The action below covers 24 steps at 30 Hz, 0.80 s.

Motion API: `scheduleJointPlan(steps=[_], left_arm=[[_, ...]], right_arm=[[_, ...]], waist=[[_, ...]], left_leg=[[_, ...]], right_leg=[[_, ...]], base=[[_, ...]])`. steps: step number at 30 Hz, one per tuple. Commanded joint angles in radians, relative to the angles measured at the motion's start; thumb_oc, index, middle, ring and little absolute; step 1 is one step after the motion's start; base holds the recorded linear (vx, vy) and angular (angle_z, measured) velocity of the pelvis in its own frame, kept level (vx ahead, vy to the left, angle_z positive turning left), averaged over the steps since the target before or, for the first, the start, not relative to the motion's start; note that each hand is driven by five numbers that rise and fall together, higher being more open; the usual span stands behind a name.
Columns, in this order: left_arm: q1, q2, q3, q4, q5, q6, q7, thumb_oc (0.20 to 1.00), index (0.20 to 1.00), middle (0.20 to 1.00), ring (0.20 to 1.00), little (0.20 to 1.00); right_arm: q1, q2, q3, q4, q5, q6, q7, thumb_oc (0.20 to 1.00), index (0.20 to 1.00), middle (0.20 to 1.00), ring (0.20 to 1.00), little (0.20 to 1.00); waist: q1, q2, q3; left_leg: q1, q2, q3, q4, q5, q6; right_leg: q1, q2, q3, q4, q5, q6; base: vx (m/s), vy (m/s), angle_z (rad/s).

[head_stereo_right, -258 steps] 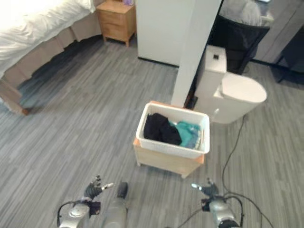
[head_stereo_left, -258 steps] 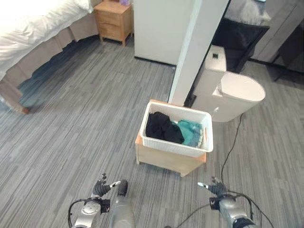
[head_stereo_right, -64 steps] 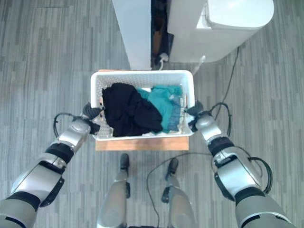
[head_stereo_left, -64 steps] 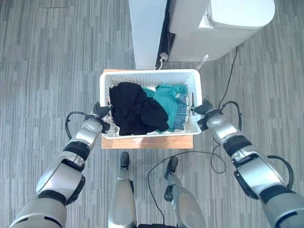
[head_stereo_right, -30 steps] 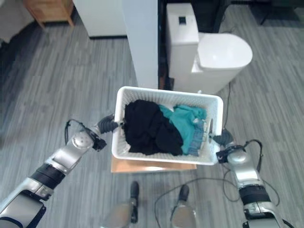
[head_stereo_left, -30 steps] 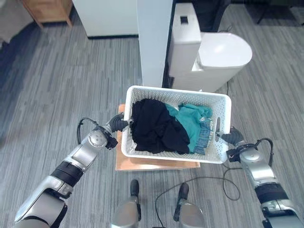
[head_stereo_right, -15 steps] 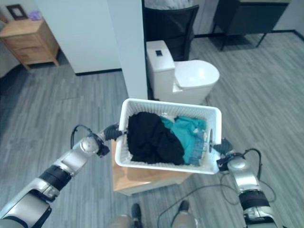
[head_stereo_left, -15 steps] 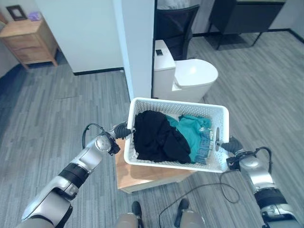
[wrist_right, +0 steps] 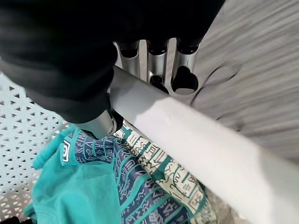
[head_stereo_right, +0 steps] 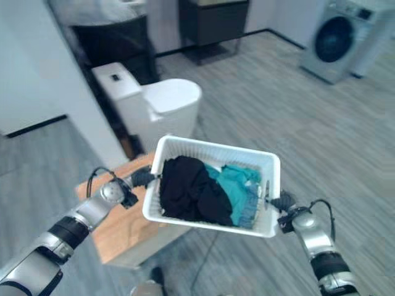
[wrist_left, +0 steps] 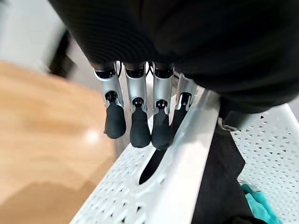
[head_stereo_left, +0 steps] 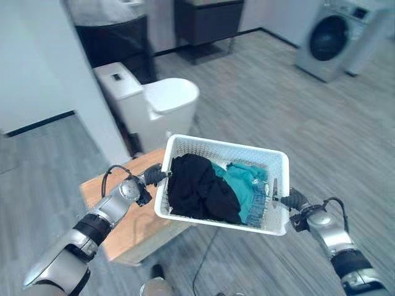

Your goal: Grab the laundry basket,head to the washer,open it,put in the laundry and shut it.

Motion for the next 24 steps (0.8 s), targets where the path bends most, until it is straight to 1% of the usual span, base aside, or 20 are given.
scheduleJointPlan(steps=[1, 2, 3, 4, 5, 6, 7, 8, 9, 10, 11, 12, 13, 16, 17, 19, 21, 22, 23, 24], left_arm=[[-0.160, 0.025, 0.081, 0.065, -0.030, -0.062, 0.050, 0.200, 0.200, 0.200, 0.200, 0.200], [-0.160, 0.024, 0.081, 0.065, -0.030, -0.062, 0.051, 0.200, 0.200, 0.200, 0.200, 0.200], [-0.177, 0.007, 0.069, 0.093, -0.037, -0.068, 0.057, 0.200, 0.200, 0.200, 0.200, 0.200], [-0.203, -0.007, 0.053, 0.118, -0.045, -0.079, 0.073, 0.200, 0.200, 0.200, 0.200, 0.200], [-0.207, -0.006, 0.051, 0.124, -0.049, -0.082, 0.078, 0.200, 0.200, 0.200, 0.200, 0.200], [-0.208, -0.006, 0.051, 0.124, -0.049, -0.082, 0.078, 0.200, 0.200, 0.200, 0.200, 0.200], [-0.202, -0.012, 0.049, 0.123, -0.054, -0.085, 0.085, 0.200, 0.200, 0.200, 0.200, 0.200], [-0.202, -0.012, 0.049, 0.123, -0.054, -0.086, 0.085, 0.200, 0.200, 0.200, 0.200, 0.200], [-0.199, -0.016, 0.049, 0.124, -0.055, -0.090, 0.088, 0.200, 0.200, 0.200, 0.200, 0.200], [-0.177, -0.020, 0.055, 0.123, -0.057, -0.093, 0.090, 0.200, 0.200, 0.200, 0.200, 0.200], [-0.175, -0.019, 0.056, 0.123, -0.057, -0.093, 0.090, 0.200, 0.200, 0.200, 0.200, 0.200], [-0.165, -0.024, 0.059, 0.124, -0.056, -0.095, 0.088, 0.200, 0.200, 0.200, 0.200, 0.200], [-0.149, -0.031, 0.066, 0.127, -0.057, -0.093, 0.090, 0.200, 0.200, 0.200, 0.200, 0.200], [-0.135, -0.041, 0.065, 0.139, -0.067, -0.095, 0.093, 0.200, 0.200, 0.200, 0.200, 0.200], [-0.140, -0.043, 0.063, 0.147, -0.075, -0.095, 0.096, 0.200, 0.200, 0.200, 0.200, 0.200], [-0.154, -0.054, 0.057, 0.167, -0.081, -0.097, 0.100, 0.200, 0.200, 0.200, 0.200, 0.200], [-0.176, -0.062, 0.050, 0.194, -0.092, -0.102, 0.109, 0.200, 0.200, 0.200, 0.200, 0.200], [-0.177, -0.062, 0.050, 0.195, -0.092, -0.102, 0.109, 0.200, 0.200, 0.200, 0.200, 0.200], [-0.186, -0.069, 0.041, 0.205, -0.092, -0.102, 0.110, 0.200, 0.200, 0.200, 0.200, 0.200], [-0.194, -0.079, 0.034, 0.220, -0.091, -0.103, 0.110, 0.200, 0.200, 0.200, 0.200, 0.200]], right_arm=[[-0.085, -0.127, -0.084, 0.019, 0.052, -0.063, -0.027, 0.200, 0.200, 0.200, 0.200, 0.200], [-0.085, -0.128, -0.084, 0.019, 0.052, -0.063, -0.027, 0.200, 0.200, 0.200, 0.200, 0.200], [-0.096, -0.131, -0.069, 0.021, 0.072, -0.071, -0.029, 0.200, 0.200, 0.200, 0.200, 0.200], [-0.111, -0.146, -0.057, 0.013, 0.092, -0.078, -0.028, 0.200, 0.200, 0.200, 0.200, 0.200], [-0.118, -0.150, -0.051, 0.009, 0.102, -0.078, -0.025, 0.200, 0.200, 0.200, 0.200, 0.200], [-0.118, -0.151, -0.051, 0.009, 0.102, -0.078, -0.025, 0.200, 0.200, 0.200, 0.200, 0.200], [-0.128, -0.137, -0.028, 0.006, 0.115, -0.078, -0.015, 0.200, 0.200, 0.200, 0.200, 0.200], [-0.129, -0.137, -0.028, 0.006, 0.115, -0.078, -0.015, 0.200, 0.200, 0.200, 0.200, 0.200], [-0.143, -0.129, -0.011, 0.009, 0.120, -0.079, -0.012, 0.200, 0.200, 0.200, 0.200, 0.200], [-0.167, -0.118, 0.012, 0.022, 0.128, -0.077, -0.010, 0.200, 0.200, 0.200, 0.200, 0.200], [-0.168, -0.117, 0.015, 0.023, 0.128, -0.078, -0.010, 0.200, 0.200, 0.200, 0.200, 0.200], [-0.176, -0.116, 0.019, 0.032, 0.129, -0.077, -0.010, 0.200, 0.200, 0.200, 0.200, 0.200], [-0.176, -0.108, 0.014, 0.041, 0.128, -0.073, -0.010, 0.200, 0.200, 0.200, 0.200, 0.200], [-0.186, -0.087, 0.024, 0.049, 0.135, -0.071, -0.013, 0.200, 0.200, 0.200, 0.200, 0.200], [-0.190, -0.087, 0.024, 0.055, 0.136, -0.070, -0.015, 0.200, 0.200, 0.200, 0.200, 0.200], [-0.192, -0.093, 0.027, 0.057, 0.133, -0.068, -0.019, 0.200, 0.200, 0.200, 0.200, 0.200], [-0.211, -0.106, 0.030, 0.064, 0.138, -0.075, -0.028, 0.200, 0.200, 0.200, 0.200, 0.200], [-0.211, -0.106, 0.029, 0.065, 0.138, -0.075, -0.028, 0.200, 0.200, 0.200, 0.200, 0.200], [-0.213, -0.111, 0.028, 0.065, 0.142, -0.076, -0.034, 0.200, 0.200, 0.200, 0.200, 0.200], [-0.217, -0.115, 0.027, 0.068, 0.146, -0.081, -0.039, 0.200, 0.200, 0.200, 0.200, 0.200]], waist=[[0.016, 0.056, -0.008], [0.016, 0.057, -0.007], [0.016, 0.066, 0.012], [0.044, 0.076, 0.048], [0.057, 0.075, 0.059], [0.055, 0.077, 0.058], [0.066, 0.069, 0.067], [0.066, 0.070, 0.065], [0.068, 0.065, 0.067], [0.069, 0.062, 0.056], [0.070, 0.063, 0.057], [0.063, 0.072, 0.045], [0.053, 0.081, 0.031], [0.042, 0.081, 0.016], [0.036, 0.080, 0.015], [0.026, 0.083, 0.012], [0.017, 0.088, 0.015], [0.017, 0.088, 0.016], [0.013, 0.090, 0.019], [0.000, 0.094, 0.024]], left_leg=[[-0.085, 0.027, -0.050, -0.093, 0.072, -0.099], [-0.084, 0.027, -0.051, -0.094, 0.073, -0.099], [-0.086, 0.026, -0.114, -0.104, 0.084, -0.112], [-0.114, -0.008, -0.267, -0.075, 0.092, -0.108], [-0.121, -0.051, -0.369, -0.048, 0.062, -0.102], [-0.126, -0.051, -0.372, -0.044, 0.062, -0.101], [-0.118, -0.139, -0.466, 0.023, -0.015, -0.087], [-0.122, -0.138, -0.467, 0.024, -0.013, -0.086], [-0.112, -0.183, -0.477, 0.061, -0.057, -0.077], [-0.071, -0.254, -0.485, 0.086, -0.122, -0.054], [-0.068, -0.254, -0.482, 0.089, -0.127, -0.053], [-0.029, -0.255, -0.465, 0.063, -0.147, -0.037], [-0.004, -0.246, -0.450, 0.040, -0.140, -0.031], [0.006, -0.247, -0.436, 0.013, -0.123, -0.031], [0.003, -0.244, -0.424, 0.010, -0.112, -0.036], [0.004, -0.241, -0.420, -0.007, -0.093, -0.040], [-0.006, -0.233, -0.417, 0.000, -0.074, -0.051], [-0.007, -0.233, -0.417, 0.000, -0.074, -0.051], [-0.012, -0.229, -0.419, 0.008, -0.064, -0.056], [-0.024, -0.212, -0.416, 0.039, -0.044, -0.070]], right_leg=[[0.191, -0.015, 0.020, -0.109, -0.066, 0.099], [0.192, -0.014, 0.020, -0.110, -0.065, 0.099], [0.193, -0.005, 0.040, -0.120, -0.060, 0.091], [0.179, -0.002, 0.052, -0.122, -0.032, 0.075], [0.171, -0.006, 0.067, -0.125, -0.021, 0.071], [0.170, -0.004, 0.065, -0.126, -0.018, 0.072], [0.163, -0.018, 0.092, -0.139, 0.008, 0.067], [0.161, -0.017, 0.092, -0.140, 0.011, 0.067], [0.153, -0.023, 0.106, -0.144, 0.025, 0.067], [0.131, -0.022, 0.131, -0.142, 0.045, 0.066], [0.134, -0.023, 0.133, -0.141, 0.043, 0.068], [0.132, -0.013, 0.138, -0.147, 0.041, 0.070], [0.136, -0.002, 0.142, -0.155, 0.045, 0.070], [0.142, -0.007, 0.140, -0.171, 0.055, 0.075], [0.145, -0.014, 0.130, -0.178, 0.057, 0.077], [0.146, -0.016, 0.129, -0.186, 0.058, 0.074], [0.155, -0.014, 0.125, -0.200, 0.056, 0.070], [0.155, -0.014, 0.125, -0.200, 0.056, 0.070], [0.160, -0.010, 0.128, -0.204, 0.056, 0.066], [0.172, 0.003, 0.132, -0.217, 0.053, 0.059]], base=[[-0.10, -0.144, -0.29], [-0.14, -0.167, -0.21], [-0.24, -0.167, -0.30], [-0.28, -0.206, -0.20], [-0.20, -0.109, -0.37], [-0.12, -0.104, -0.75], [-0.09, -0.059, -0.80], [-0.11, -0.086, -0.65], [-0.06, -0.047, -0.28], [-0.05, -0.046, -0.34], [-0.01, -0.028, -0.59], [0.05, 0.011, -0.50], [0.06, 0.008, -0.32], [0.03, 0.030, -0.10], [-0.02, -0.014, -0.25], [-0.03, -0.034, -0.21], [-0.03, -0.051, -0.01], [-0.02, -0.049, 0.05], [-0.02, -0.070, 0.02], [-0.02, -0.071, 0.04]])
